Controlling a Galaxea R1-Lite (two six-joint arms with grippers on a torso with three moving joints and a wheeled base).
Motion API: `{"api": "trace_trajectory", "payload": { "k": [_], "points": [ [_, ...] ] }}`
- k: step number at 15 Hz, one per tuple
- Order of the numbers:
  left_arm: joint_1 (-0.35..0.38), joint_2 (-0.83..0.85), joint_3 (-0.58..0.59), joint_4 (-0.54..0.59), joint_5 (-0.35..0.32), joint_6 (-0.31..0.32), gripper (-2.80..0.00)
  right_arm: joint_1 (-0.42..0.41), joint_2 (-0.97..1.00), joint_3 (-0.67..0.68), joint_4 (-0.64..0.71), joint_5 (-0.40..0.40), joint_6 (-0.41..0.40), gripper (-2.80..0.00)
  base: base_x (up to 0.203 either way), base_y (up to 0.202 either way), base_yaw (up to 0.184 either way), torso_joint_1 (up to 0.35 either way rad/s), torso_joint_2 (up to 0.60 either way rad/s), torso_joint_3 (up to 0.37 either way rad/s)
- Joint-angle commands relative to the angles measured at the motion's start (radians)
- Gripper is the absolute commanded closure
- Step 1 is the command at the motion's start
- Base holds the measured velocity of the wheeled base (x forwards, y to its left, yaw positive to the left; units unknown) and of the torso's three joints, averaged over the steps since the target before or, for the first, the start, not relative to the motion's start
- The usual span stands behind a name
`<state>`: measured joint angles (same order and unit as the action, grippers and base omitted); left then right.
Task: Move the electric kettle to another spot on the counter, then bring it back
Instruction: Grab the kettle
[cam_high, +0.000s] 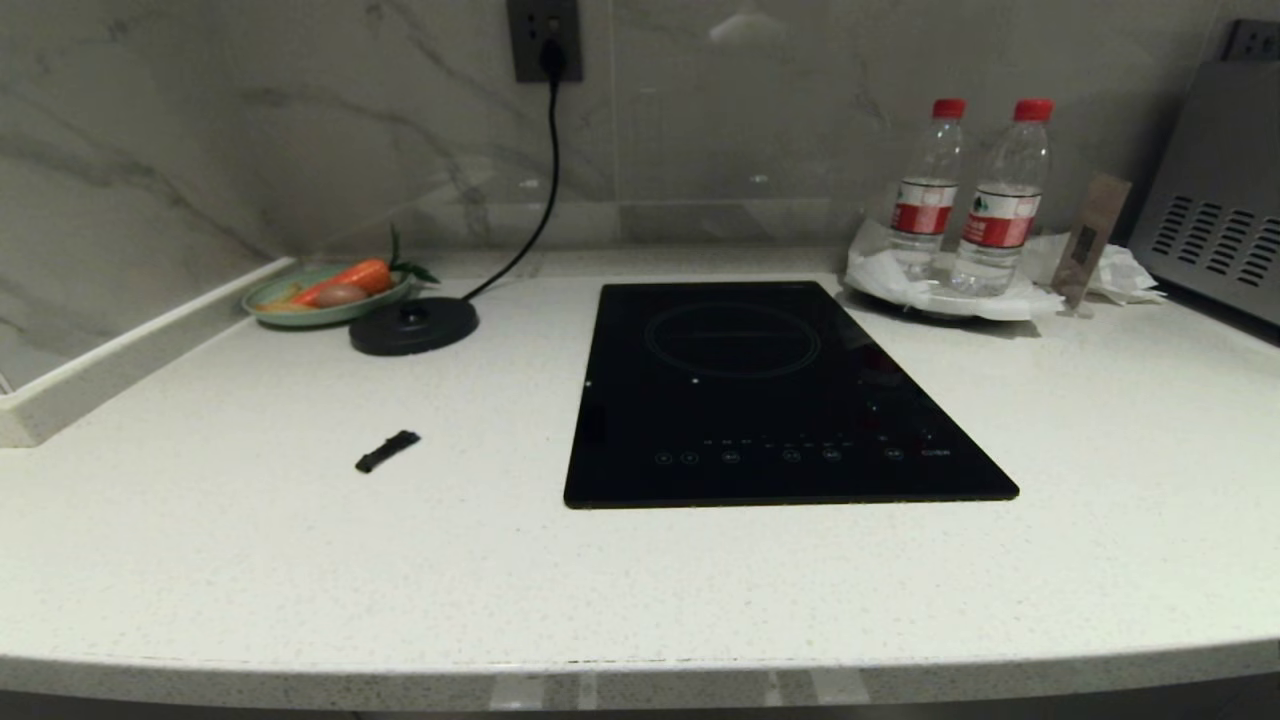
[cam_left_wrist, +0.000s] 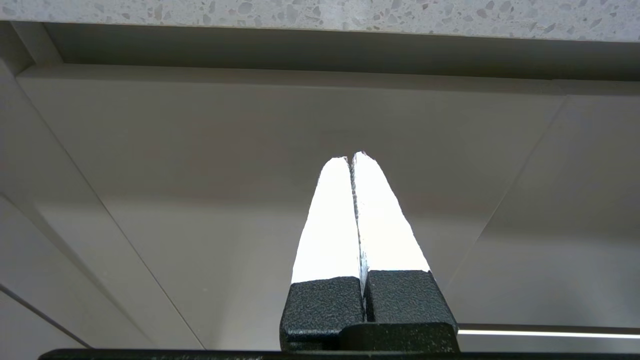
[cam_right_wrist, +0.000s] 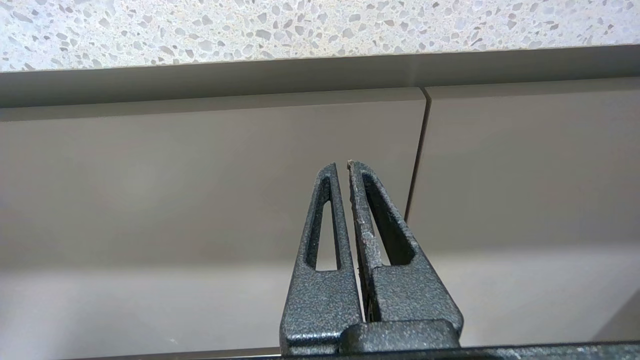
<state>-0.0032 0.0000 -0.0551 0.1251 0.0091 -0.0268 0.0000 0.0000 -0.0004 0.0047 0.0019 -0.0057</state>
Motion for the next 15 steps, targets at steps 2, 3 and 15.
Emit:
{"api": "trace_trajectory", "payload": {
  "k": [2, 3, 15],
  "points": [
    [0.000, 0.000, 0.000, 0.001, 0.000, -0.001, 0.00, 0.000, 0.000, 0.000, 0.000, 0.001, 0.000, 0.00, 0.000, 0.000, 0.000, 0.000, 0.00, 0.000],
    [0.000, 0.000, 0.000, 0.001, 0.000, -0.001, 0.00, 0.000, 0.000, 0.000, 0.000, 0.000, 0.000, 0.00, 0.000, 0.000, 0.000, 0.000, 0.00, 0.000],
    [0.000, 0.000, 0.000, 0.004, 0.000, -0.001, 0.00, 0.000, 0.002, 0.000, 0.000, 0.001, 0.000, 0.00, 0.000, 0.000, 0.000, 0.007, -0.11, -0.107]
  ]
}}
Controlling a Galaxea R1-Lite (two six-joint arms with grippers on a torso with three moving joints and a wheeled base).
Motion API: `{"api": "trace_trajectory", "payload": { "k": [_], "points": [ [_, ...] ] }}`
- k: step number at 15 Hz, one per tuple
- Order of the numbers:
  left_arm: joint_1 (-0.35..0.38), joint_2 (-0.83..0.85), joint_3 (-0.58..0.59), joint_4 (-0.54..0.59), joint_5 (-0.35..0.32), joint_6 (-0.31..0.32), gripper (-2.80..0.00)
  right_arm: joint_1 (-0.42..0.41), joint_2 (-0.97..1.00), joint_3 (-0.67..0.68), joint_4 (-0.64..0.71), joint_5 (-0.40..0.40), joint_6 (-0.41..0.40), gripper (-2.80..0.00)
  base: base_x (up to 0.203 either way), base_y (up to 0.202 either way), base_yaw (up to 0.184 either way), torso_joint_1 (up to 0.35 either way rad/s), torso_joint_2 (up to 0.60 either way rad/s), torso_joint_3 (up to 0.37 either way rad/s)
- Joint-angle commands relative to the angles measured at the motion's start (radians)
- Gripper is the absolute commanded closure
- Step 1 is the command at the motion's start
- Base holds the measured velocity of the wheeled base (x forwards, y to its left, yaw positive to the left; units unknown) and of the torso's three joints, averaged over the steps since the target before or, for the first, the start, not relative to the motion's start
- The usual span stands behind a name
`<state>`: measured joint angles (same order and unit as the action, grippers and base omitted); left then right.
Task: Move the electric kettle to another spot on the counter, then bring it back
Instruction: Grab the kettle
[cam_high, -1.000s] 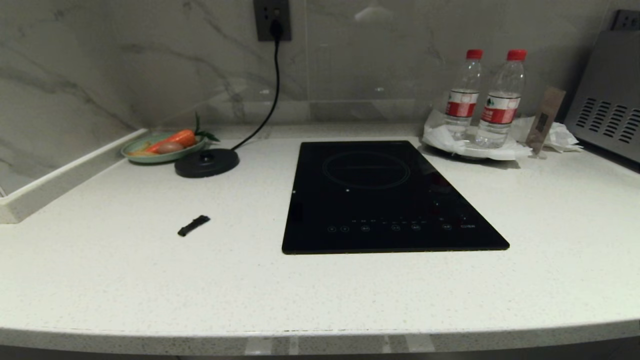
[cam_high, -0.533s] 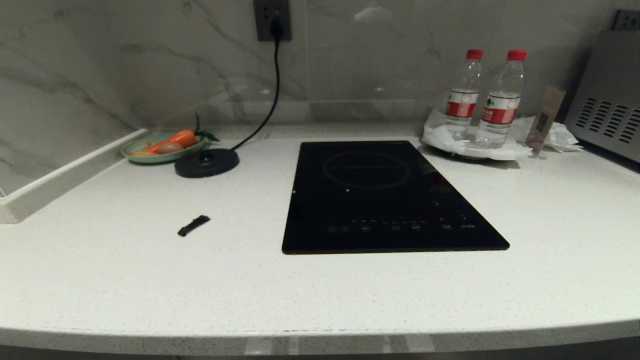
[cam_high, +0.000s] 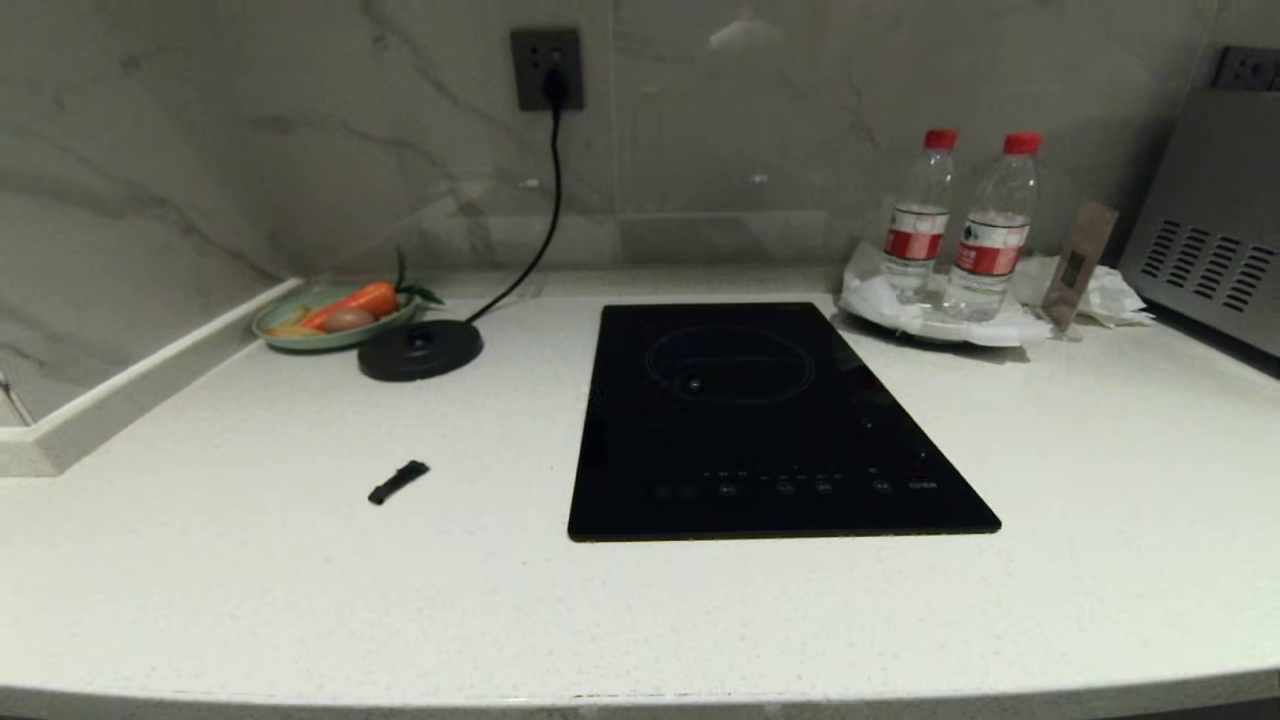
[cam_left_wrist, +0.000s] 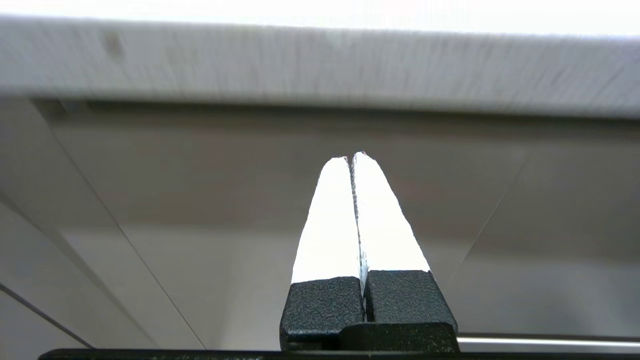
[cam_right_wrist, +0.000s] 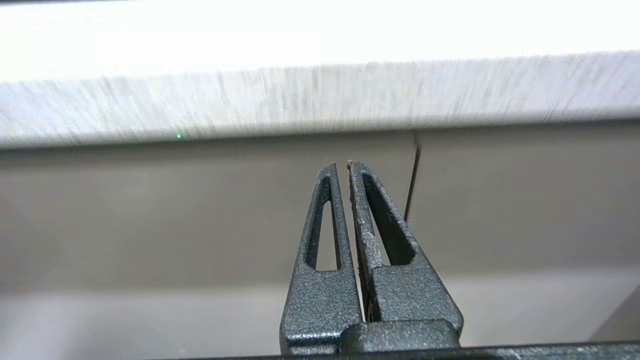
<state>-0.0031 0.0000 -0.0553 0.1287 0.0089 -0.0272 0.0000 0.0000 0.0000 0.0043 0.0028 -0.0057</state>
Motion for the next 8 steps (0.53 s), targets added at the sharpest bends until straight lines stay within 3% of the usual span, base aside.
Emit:
{"api": "trace_trajectory", "payload": {
  "k": [1, 8],
  "points": [
    [0.000, 0.000, 0.000, 0.002, 0.000, 0.000, 0.00, 0.000, 0.002, 0.000, 0.000, 0.000, 0.000, 0.00, 0.000, 0.000, 0.000, 0.036, -0.44, -0.384],
    [0.000, 0.000, -0.001, 0.000, 0.000, 0.000, 0.00, 0.000, 0.002, 0.000, 0.000, 0.000, 0.000, 0.00, 0.000, 0.000, 0.000, 0.096, -0.48, -0.384]
  ]
}}
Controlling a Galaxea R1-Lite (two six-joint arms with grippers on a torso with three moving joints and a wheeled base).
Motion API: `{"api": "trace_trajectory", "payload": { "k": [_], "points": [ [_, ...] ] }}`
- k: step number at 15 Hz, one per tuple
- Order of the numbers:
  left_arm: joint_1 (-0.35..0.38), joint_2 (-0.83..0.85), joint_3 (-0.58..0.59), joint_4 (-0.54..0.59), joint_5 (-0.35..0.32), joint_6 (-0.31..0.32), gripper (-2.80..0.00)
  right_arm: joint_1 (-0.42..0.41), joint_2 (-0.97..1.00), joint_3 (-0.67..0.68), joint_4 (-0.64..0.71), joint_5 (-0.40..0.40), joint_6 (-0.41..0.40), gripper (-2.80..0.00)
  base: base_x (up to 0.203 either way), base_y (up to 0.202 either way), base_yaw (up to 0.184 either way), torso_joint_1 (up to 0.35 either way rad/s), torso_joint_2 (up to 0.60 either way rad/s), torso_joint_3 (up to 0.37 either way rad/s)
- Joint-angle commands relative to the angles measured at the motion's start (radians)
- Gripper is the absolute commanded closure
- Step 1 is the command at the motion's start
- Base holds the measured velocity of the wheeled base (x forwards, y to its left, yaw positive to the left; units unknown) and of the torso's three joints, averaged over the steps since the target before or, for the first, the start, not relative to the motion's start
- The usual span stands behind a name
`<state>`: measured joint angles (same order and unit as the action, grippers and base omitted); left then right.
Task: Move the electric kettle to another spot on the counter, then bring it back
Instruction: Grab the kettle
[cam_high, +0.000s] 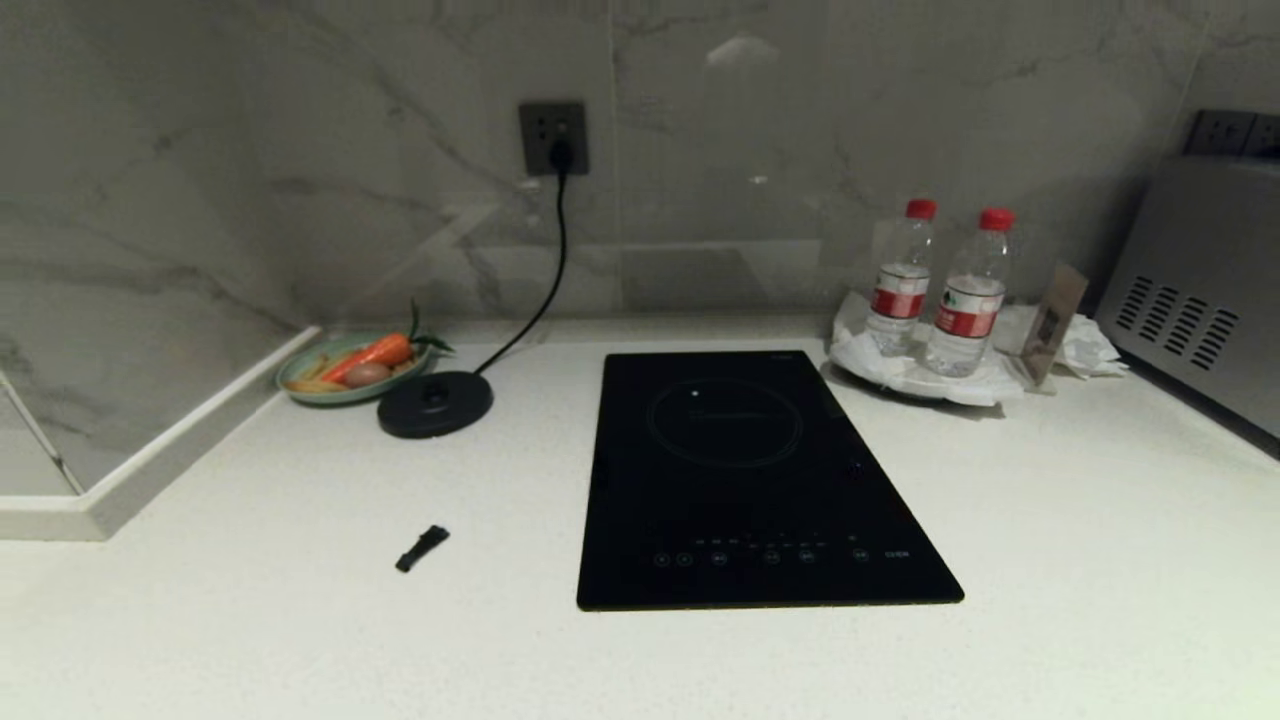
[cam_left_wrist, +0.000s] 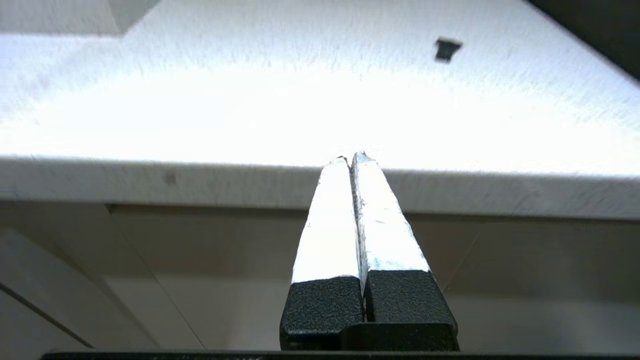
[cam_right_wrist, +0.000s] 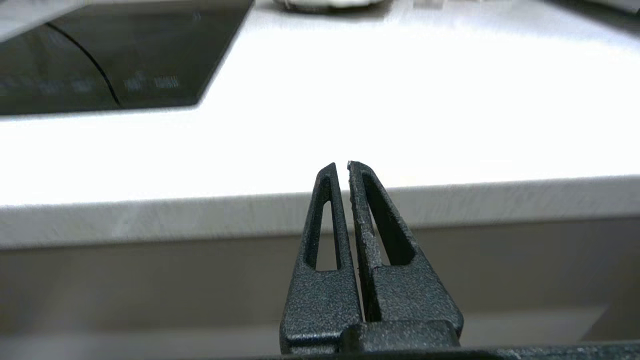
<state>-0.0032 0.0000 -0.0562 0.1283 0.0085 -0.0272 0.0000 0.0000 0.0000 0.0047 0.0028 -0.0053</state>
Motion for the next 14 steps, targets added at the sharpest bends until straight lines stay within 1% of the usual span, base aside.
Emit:
{"api": "trace_trajectory", "payload": {
  "k": [1, 11, 14],
  "points": [
    [0.000, 0.000, 0.001, 0.001, 0.001, 0.000, 0.00, 0.000, 0.002, 0.000, 0.000, 0.000, -0.001, 0.00, 0.000, 0.000, 0.000, 0.141, -0.51, -0.384],
    [0.000, 0.000, 0.000, 0.002, 0.001, 0.000, 0.00, 0.000, 0.002, 0.000, 0.000, 0.000, -0.001, 0.00, 0.000, 0.000, 0.000, 0.190, -0.58, -0.383],
    [0.000, 0.000, -0.001, 0.001, 0.001, 0.000, 0.00, 0.000, 0.002, 0.000, 0.000, 0.000, -0.001, 0.00, 0.000, 0.000, 0.000, 0.172, -0.43, -0.267]
  ]
}}
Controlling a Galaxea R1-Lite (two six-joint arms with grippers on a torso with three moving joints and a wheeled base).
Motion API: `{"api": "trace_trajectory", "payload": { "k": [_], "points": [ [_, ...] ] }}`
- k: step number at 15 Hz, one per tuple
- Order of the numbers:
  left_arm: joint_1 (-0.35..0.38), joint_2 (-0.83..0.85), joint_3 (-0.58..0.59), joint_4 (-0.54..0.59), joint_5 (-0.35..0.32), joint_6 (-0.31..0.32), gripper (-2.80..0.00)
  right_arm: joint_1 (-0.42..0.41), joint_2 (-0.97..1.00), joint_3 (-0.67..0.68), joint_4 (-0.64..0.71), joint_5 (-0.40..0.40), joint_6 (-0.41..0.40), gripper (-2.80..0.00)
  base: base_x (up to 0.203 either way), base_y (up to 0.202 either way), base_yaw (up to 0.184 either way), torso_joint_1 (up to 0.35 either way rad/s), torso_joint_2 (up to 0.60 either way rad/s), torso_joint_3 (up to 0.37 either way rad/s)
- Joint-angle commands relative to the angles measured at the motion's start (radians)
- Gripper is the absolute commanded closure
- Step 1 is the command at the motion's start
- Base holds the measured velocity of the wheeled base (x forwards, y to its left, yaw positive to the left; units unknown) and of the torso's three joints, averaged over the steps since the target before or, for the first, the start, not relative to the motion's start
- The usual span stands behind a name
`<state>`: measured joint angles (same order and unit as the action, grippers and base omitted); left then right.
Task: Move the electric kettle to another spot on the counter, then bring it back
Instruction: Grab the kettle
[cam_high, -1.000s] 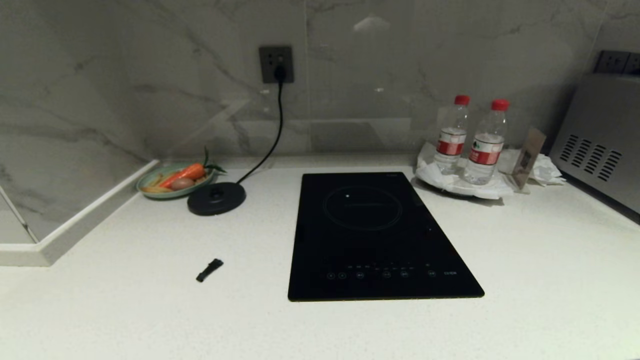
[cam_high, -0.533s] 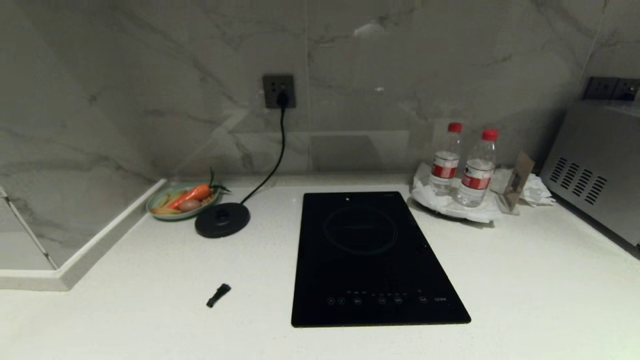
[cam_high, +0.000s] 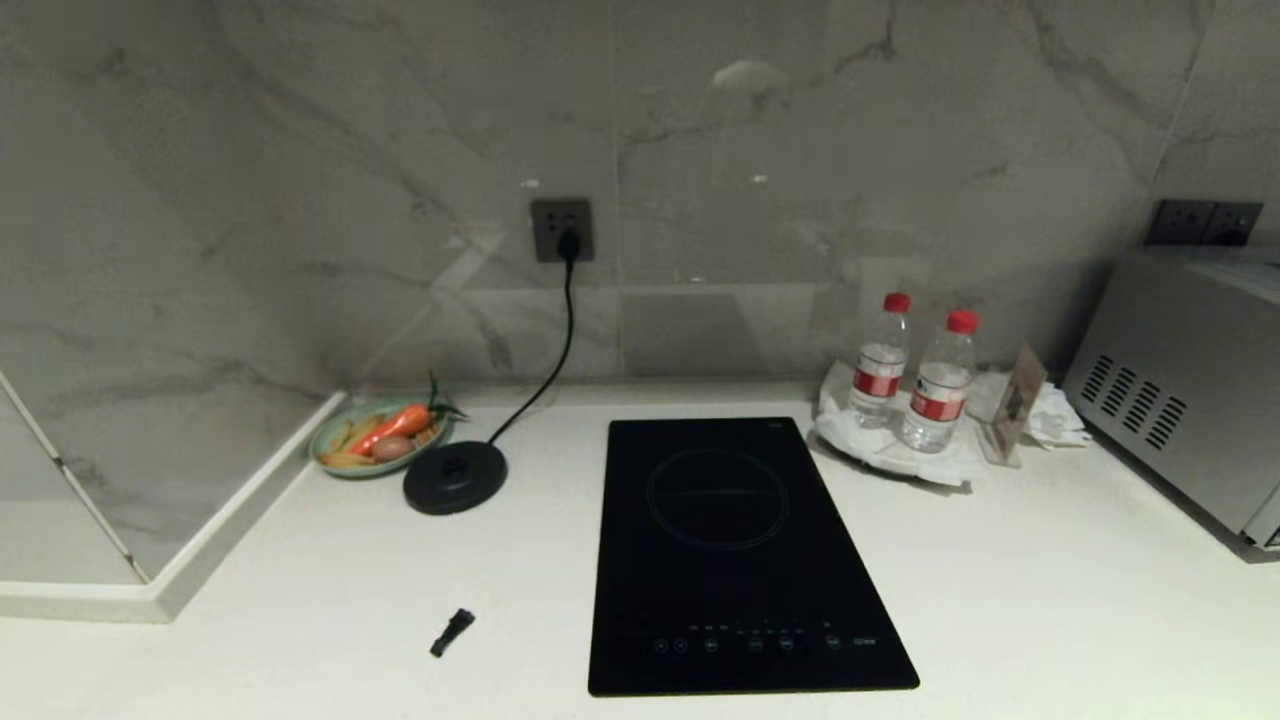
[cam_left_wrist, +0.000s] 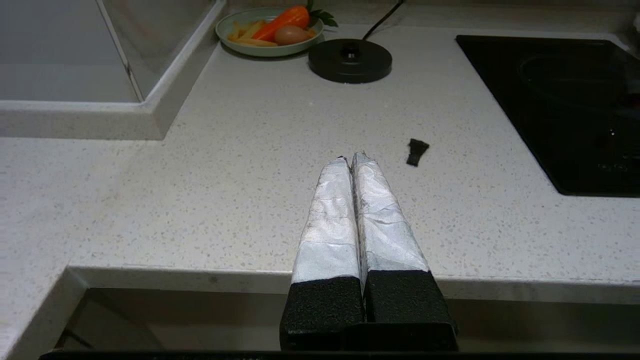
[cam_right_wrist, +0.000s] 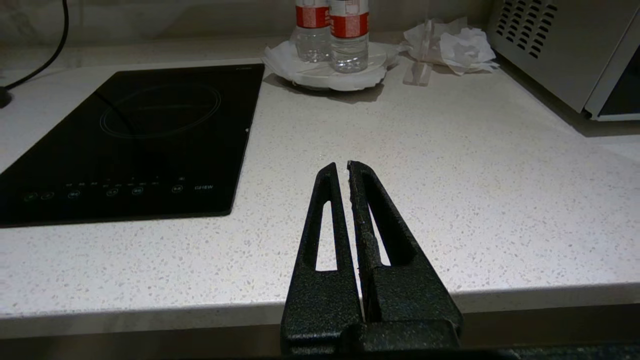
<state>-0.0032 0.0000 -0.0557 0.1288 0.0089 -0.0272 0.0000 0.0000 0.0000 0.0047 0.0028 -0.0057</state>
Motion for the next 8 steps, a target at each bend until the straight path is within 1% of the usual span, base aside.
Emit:
{"api": "trace_trajectory", "payload": {
  "k": [1, 8],
  "points": [
    [0.000, 0.000, -0.001, 0.000, 0.000, 0.000, 0.00, 0.000, 0.002, 0.000, 0.000, 0.000, 0.000, 0.00, 0.000, 0.000, 0.000, 0.142, -0.37, -0.231],
    [0.000, 0.000, 0.001, 0.001, 0.000, 0.000, 0.00, 0.000, 0.002, 0.000, 0.000, 0.000, 0.000, 0.00, 0.000, 0.000, 0.000, 0.146, -0.35, -0.208]
  ]
}}
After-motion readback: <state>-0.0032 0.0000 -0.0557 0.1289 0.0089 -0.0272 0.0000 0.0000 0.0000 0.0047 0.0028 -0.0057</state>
